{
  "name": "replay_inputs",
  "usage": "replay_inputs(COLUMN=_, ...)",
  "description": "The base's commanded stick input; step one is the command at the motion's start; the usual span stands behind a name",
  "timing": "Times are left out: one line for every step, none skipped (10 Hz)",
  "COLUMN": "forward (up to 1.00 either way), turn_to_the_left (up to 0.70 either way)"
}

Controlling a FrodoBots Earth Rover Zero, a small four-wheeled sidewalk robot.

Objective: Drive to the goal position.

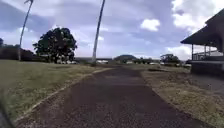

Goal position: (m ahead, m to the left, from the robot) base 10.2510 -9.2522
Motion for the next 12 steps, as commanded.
replay_inputs(forward=0.7, turn_to_the_left=0.0)
replay_inputs(forward=0.7, turn_to_the_left=0.0)
replay_inputs(forward=0.7, turn_to_the_left=0.0)
replay_inputs(forward=0.7, turn_to_the_left=0.0)
replay_inputs(forward=0.7, turn_to_the_left=0.0)
replay_inputs(forward=0.7, turn_to_the_left=0.0)
replay_inputs(forward=0.7, turn_to_the_left=0.0)
replay_inputs(forward=0.7, turn_to_the_left=0.0)
replay_inputs(forward=0.7, turn_to_the_left=0.0)
replay_inputs(forward=0.7, turn_to_the_left=0.0)
replay_inputs(forward=0.7, turn_to_the_left=0.0)
replay_inputs(forward=0.7, turn_to_the_left=0.0)
